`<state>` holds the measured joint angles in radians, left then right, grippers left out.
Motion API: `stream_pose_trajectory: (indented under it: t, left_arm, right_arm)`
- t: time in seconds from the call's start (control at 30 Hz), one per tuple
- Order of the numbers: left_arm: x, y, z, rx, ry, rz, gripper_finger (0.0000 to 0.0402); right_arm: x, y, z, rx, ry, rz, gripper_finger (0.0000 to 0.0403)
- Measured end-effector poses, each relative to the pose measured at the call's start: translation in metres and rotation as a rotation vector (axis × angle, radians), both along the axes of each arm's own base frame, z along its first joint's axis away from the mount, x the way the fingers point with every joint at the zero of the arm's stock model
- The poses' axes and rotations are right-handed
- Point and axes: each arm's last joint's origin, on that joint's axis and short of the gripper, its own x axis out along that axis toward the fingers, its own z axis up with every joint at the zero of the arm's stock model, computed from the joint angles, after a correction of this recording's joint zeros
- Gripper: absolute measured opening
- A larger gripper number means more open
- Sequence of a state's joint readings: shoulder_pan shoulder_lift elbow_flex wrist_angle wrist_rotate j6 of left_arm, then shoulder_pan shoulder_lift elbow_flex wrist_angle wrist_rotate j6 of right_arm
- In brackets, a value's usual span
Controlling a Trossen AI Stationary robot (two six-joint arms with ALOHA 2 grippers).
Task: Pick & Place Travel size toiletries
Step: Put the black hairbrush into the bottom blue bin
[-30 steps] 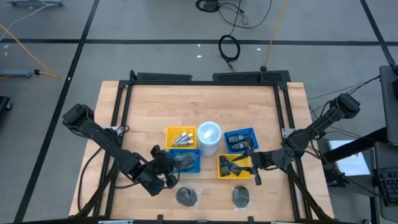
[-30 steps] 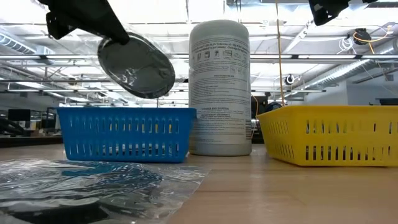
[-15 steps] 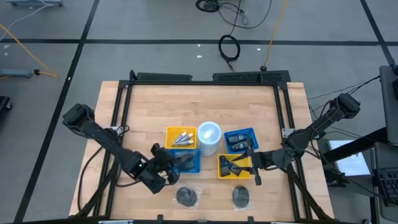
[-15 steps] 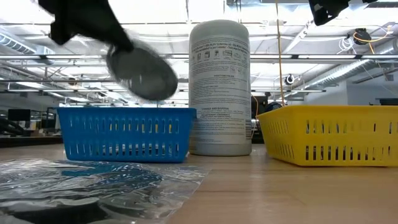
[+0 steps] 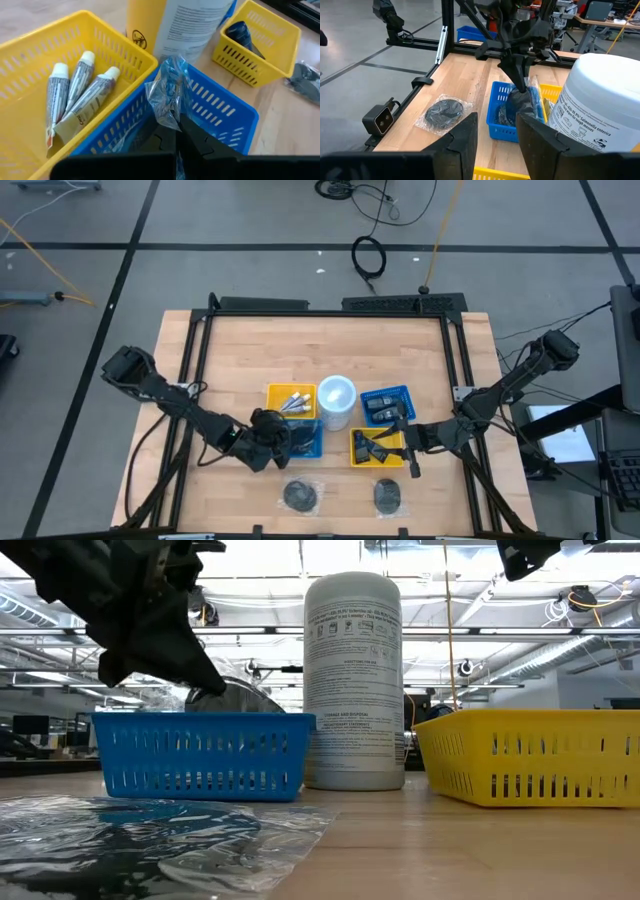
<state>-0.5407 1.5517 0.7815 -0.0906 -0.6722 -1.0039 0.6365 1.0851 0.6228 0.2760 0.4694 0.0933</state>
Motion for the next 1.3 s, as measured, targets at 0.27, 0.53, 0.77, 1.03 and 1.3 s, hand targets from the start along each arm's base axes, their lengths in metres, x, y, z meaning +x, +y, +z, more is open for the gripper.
stream_pose_trajectory:
  t: [0.27, 0.53, 0.77, 1.03, 1.3]
  left_arm:
    - [0.002, 0.004, 0.000, -0.014, -0.002, 0.025, 0.0021]
    - [0.000, 0.004, 0.008, -0.028, 0.008, -0.051, 0.0089]
    - [-0.008, 0.009, 0.033, -0.026, -0.063, -0.065, 0.0134]
    - [-0.018, 0.016, 0.054, -0.022, -0.113, -0.078, 0.0148]
    - [-0.022, 0.001, 0.057, -0.162, -0.115, -0.198, 0.0148]
  right_arm:
    - [0.000, 0.000, 0.000, 0.000, 0.000, 0.000, 0.0128]
    - [0.000, 0.000, 0.000, -0.001, 0.000, 0.000, 0.0128]
    - [0.000, 0.000, 0.000, -0.002, 0.002, 0.000, 0.0128]
    - [0.000, 0.000, 0.000, -0.003, 0.003, 0.000, 0.0128]
    - [0.000, 0.000, 0.000, -0.003, 0.003, 0.000, 0.0128]
